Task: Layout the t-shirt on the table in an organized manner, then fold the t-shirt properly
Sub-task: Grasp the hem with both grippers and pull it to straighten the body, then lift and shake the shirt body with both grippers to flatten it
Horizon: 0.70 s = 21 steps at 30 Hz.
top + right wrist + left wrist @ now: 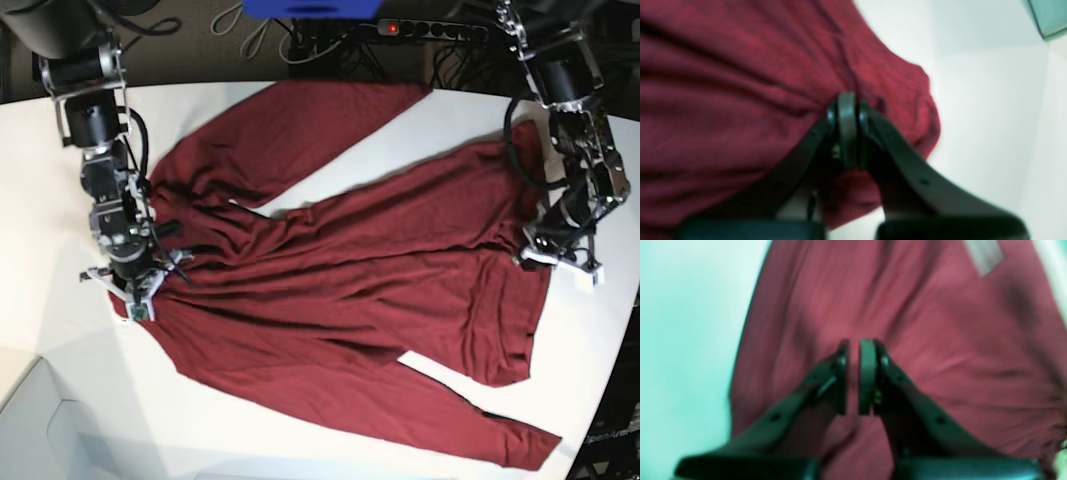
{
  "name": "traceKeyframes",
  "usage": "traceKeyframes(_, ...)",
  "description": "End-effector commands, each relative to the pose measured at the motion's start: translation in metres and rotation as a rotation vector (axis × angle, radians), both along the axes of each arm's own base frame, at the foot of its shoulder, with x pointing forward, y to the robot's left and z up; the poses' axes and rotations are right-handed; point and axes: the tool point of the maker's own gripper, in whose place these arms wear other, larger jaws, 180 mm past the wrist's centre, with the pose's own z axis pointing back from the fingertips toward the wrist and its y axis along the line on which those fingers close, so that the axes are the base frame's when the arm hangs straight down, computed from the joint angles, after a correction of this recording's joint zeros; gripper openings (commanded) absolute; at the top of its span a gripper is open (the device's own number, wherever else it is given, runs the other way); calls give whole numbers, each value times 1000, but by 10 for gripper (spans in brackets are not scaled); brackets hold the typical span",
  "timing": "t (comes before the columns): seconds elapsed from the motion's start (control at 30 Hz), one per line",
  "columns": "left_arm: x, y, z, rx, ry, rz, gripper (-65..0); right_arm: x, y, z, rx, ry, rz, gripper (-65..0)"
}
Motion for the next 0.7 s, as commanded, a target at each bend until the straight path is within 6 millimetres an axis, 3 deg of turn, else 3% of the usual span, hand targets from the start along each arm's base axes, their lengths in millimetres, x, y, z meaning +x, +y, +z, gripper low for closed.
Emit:
traceKeyframes(0.0,14,6,22,9,-65,9,-597,24,11,44,9,-139,35,-650)
traceKeyframes(0.13,33,7,44,10,-142,25,-597,36,38,77,49,-221,67,-650)
traceKeyframes(0.2,36,8,42,3,-150,36,-597,46,48,88,70,-248,72,-650)
traceKeyframes(0.3,51,14,42,-19,-186,81,-597,62,58,87,94,-236,66,-650)
traceKeyframes(0.43,69,19,18,-92,-158,149,-597,93,75,77,137,-177,42,-650)
traceKeyframes(0.57,80,17,0,-149,-106,173,-597,119,87,71,162,-110,24,-650)
traceKeyframes(0.67,84,16,-2,-123,-87,163,-597,130,97,73,172,-123,38,-650)
